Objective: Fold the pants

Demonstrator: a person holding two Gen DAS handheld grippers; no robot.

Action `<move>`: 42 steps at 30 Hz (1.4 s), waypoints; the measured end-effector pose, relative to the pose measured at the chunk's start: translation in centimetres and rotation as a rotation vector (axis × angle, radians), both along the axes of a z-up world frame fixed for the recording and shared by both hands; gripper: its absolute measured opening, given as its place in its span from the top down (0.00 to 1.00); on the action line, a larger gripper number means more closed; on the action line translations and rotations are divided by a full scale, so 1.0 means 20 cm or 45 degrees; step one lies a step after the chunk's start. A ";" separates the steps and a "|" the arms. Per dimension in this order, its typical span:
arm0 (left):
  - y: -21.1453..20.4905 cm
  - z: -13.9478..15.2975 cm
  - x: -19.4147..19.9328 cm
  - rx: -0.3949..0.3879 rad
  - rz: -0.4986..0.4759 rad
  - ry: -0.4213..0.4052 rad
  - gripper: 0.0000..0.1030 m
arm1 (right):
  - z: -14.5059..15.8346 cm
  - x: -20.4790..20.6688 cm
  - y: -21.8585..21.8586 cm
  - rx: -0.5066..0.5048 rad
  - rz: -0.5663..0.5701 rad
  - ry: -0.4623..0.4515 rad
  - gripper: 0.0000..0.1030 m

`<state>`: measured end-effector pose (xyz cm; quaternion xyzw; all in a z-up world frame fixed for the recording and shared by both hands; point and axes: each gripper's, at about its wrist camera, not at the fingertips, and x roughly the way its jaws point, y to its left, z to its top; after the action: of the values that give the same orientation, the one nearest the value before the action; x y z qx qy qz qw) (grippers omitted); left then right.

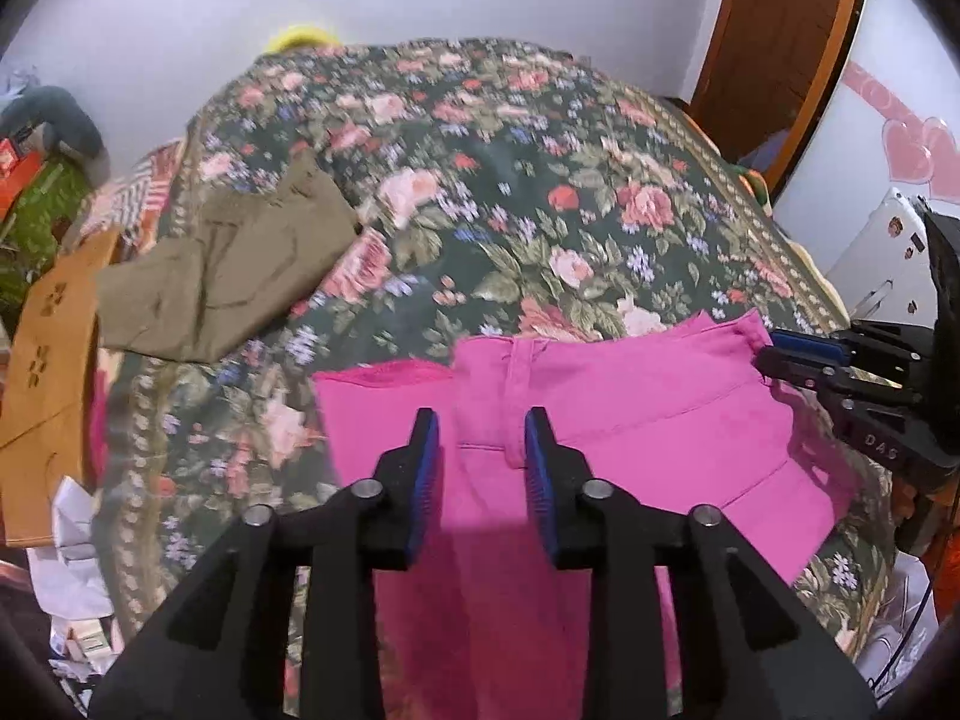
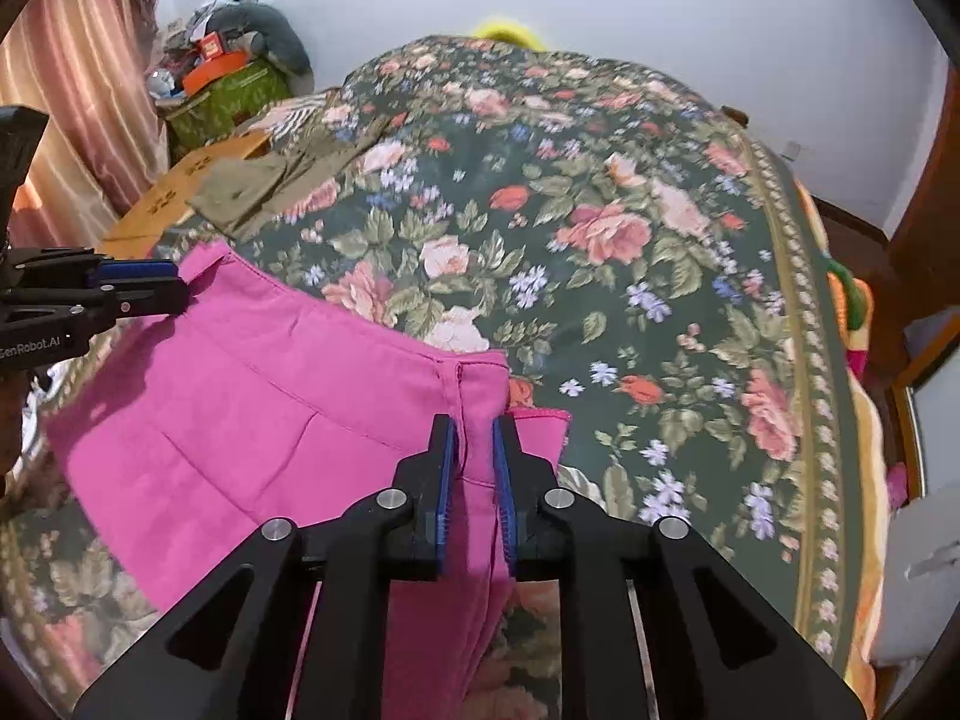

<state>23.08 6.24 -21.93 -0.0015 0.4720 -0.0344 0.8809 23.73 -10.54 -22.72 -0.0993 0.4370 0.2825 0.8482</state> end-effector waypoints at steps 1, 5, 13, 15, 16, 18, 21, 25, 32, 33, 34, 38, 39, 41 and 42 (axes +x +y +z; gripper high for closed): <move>0.01 0.03 -0.02 0.001 0.004 -0.008 0.69 | 0.02 -0.01 -0.01 0.009 -0.009 -0.005 0.86; 0.07 0.10 -0.08 0.009 0.038 -0.020 0.64 | 0.10 -0.06 -0.06 0.035 -0.046 -0.006 0.62; 0.16 0.01 -0.20 -0.059 0.109 0.056 0.35 | 0.06 -0.15 -0.15 0.075 -0.104 0.073 0.53; 0.14 -0.05 -0.22 -0.082 0.103 0.101 0.35 | 0.00 -0.17 -0.16 0.078 -0.118 0.121 0.53; 0.14 -0.08 -0.22 -0.094 0.104 0.123 0.35 | -0.02 -0.18 -0.17 0.082 -0.122 0.144 0.53; 0.13 -0.12 -0.23 -0.126 0.105 0.152 0.35 | -0.07 -0.18 -0.18 0.095 -0.129 0.194 0.53; 0.12 -0.16 -0.23 -0.181 0.127 0.164 0.35 | -0.12 -0.18 -0.20 0.143 -0.155 0.234 0.53; 0.12 -0.19 -0.19 -0.257 0.129 0.184 0.40 | -0.14 -0.15 -0.21 0.217 -0.163 0.264 0.51; 0.09 -0.18 -0.15 -0.292 0.087 0.178 0.69 | -0.16 -0.12 -0.13 0.217 -0.118 0.240 0.70; 0.08 -0.17 -0.15 -0.283 0.085 0.174 0.72 | -0.17 -0.11 -0.13 0.219 -0.116 0.242 0.72; 0.06 -0.17 -0.14 -0.272 0.092 0.169 0.74 | -0.17 -0.10 -0.13 0.221 -0.117 0.242 0.76; 0.01 -0.15 -0.12 -0.185 0.092 0.162 0.81 | -0.13 -0.12 -0.07 0.116 -0.066 0.174 0.89; -0.01 -0.14 -0.12 -0.156 0.089 0.158 0.82 | -0.11 -0.13 -0.06 0.087 -0.051 0.144 0.90; -0.02 -0.12 -0.13 -0.119 0.083 0.147 0.84 | -0.08 -0.13 -0.06 0.082 -0.047 0.117 0.92; -0.03 -0.11 -0.13 -0.107 0.080 0.136 0.84 | -0.07 -0.13 -0.06 0.084 -0.048 0.109 0.92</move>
<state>20.42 5.73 -24.07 -0.0552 0.5162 -0.0263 0.8543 21.05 -11.82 -24.19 -0.0508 0.4649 0.2847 0.8368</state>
